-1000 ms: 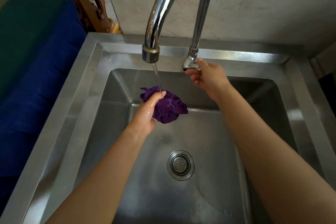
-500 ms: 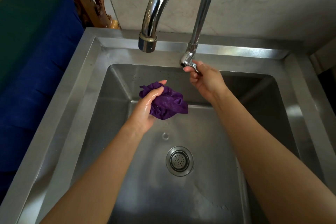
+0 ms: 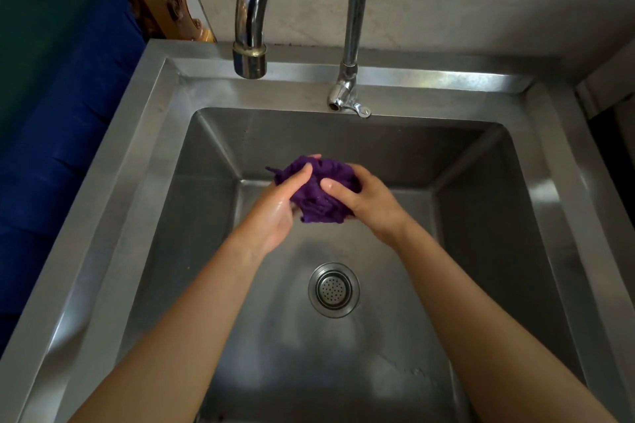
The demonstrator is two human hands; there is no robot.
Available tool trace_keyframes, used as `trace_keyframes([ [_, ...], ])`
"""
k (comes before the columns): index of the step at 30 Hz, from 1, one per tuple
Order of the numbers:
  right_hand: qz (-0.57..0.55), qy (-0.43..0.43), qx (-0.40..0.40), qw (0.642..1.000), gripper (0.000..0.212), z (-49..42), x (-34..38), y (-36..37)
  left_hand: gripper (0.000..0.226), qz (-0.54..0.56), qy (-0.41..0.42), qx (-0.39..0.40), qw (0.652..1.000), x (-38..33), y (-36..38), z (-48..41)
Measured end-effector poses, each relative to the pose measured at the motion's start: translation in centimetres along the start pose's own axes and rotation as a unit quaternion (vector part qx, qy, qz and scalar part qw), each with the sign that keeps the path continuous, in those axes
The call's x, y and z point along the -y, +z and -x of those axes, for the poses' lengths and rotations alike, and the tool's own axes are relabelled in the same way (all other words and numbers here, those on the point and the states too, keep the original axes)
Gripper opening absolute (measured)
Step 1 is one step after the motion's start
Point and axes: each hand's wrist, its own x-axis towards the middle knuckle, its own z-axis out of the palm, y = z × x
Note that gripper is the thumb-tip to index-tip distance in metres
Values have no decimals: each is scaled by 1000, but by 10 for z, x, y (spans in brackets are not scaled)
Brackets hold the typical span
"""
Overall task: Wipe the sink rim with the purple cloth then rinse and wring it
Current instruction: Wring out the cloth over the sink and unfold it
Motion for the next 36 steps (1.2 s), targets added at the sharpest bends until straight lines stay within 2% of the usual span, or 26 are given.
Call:
trace_keyframes([
  [2, 89, -58, -9, 994, 37, 0, -3, -9, 62, 85, -99, 65, 989, 4, -11, 6],
  [5, 228, -139, 20, 964, 46, 4, -5, -12, 87, 154, -186, 100, 965, 5, -14, 8],
  [7, 293, -188, 33, 937, 49, 8, -6, -7, 79, 105, -216, 58, 969, -1, -1, 7],
  [10, 339, -211, -27, 916, 45, 12, -9, 6, 50, -10, -221, -94, 971, -3, 29, 5],
  [12, 365, -196, -114, 903, 48, 12, -10, 15, 38, -79, -174, -190, 963, 5, 43, 2],
  [14, 402, -191, -186, 876, 44, 13, -10, 22, 37, -117, -100, -273, 950, 15, 48, -1],
  [16, 413, -172, -213, 869, 43, 11, -9, 24, 40, -169, -31, -328, 929, 21, 46, -6],
  [18, 419, -128, -212, 874, 49, 7, -9, 25, 42, -236, 17, -345, 908, 22, 45, -6],
  [20, 409, -81, -191, 888, 53, 3, -7, 25, 41, -280, 61, -346, 893, 23, 44, -6],
  [25, 304, 53, -124, 943, 51, -5, -11, 27, 49, -382, 156, -315, 855, 33, 33, -4],
  [32, 163, 177, -92, 966, 39, -15, -12, 26, 50, -418, 253, -235, 840, 26, 26, -5],
  [36, 136, 190, -61, 970, 34, -15, -13, 27, 47, -427, 274, -213, 835, 25, 21, -5],
])
